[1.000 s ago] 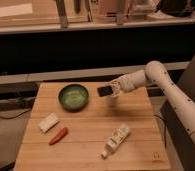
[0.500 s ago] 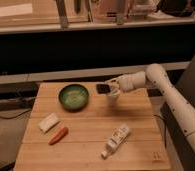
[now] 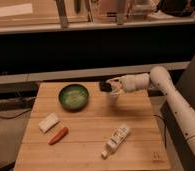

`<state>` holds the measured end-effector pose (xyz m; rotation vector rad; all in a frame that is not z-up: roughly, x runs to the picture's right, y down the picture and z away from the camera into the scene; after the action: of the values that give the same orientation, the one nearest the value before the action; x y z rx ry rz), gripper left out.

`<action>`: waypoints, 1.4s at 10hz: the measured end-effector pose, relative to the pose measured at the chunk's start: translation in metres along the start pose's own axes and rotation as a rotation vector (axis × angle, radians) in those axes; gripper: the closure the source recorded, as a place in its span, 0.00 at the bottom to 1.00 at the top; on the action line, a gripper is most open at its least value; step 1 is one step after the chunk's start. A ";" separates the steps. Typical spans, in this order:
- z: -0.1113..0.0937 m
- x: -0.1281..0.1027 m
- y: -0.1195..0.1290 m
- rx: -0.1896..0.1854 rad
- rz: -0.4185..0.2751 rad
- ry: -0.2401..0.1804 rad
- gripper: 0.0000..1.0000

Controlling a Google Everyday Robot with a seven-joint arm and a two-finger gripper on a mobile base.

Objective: Place the eraser in the ceramic cup

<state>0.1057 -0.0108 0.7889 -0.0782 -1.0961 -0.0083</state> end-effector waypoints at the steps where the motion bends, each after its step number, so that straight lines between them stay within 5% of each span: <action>1: -0.004 0.003 0.001 0.020 0.011 -0.011 0.99; 7: -0.007 0.028 0.009 0.112 0.098 -0.086 0.99; 14: -0.005 0.036 0.000 0.170 0.206 -0.100 0.99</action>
<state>0.1266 -0.0095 0.8190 -0.0388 -1.1801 0.2757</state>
